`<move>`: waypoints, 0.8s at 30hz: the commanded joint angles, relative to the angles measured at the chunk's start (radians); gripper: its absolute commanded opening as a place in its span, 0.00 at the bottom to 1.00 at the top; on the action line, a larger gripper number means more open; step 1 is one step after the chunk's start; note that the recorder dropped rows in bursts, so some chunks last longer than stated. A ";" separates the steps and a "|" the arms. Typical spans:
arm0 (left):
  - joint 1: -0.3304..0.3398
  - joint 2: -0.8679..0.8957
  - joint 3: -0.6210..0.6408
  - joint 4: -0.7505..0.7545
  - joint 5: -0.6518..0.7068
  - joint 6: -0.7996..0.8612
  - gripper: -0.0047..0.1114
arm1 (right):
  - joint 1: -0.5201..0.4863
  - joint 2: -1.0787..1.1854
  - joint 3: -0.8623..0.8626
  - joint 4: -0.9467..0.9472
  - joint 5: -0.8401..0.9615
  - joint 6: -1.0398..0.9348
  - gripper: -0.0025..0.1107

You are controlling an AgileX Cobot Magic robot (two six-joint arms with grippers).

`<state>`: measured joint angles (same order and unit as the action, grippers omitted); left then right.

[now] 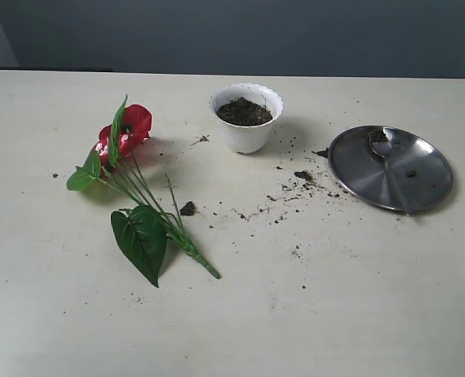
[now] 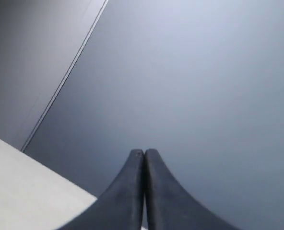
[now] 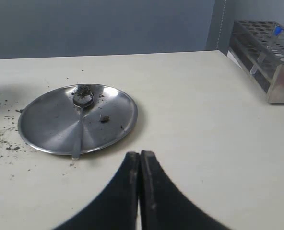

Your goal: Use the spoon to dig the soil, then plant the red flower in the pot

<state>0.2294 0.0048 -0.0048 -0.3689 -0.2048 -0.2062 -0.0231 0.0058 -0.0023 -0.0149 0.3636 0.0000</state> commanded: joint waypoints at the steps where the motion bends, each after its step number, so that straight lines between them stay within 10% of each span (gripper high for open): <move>1: -0.003 -0.005 -0.012 -0.015 -0.058 -0.207 0.04 | -0.006 -0.006 0.002 0.000 -0.004 -0.005 0.02; 8: -0.003 -0.005 -0.246 0.458 0.110 -0.622 0.09 | -0.006 -0.006 0.002 0.000 -0.004 -0.005 0.02; 16: -0.003 0.135 -0.450 0.474 0.015 -0.857 0.57 | -0.006 -0.006 0.002 0.000 -0.004 -0.005 0.02; 24: -0.003 0.299 -0.561 0.779 0.066 -0.984 0.59 | -0.006 -0.006 0.002 0.000 -0.004 -0.005 0.02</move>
<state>0.2294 0.2481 -0.5168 0.2688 -0.1809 -1.1335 -0.0231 0.0058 -0.0023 -0.0149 0.3636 0.0000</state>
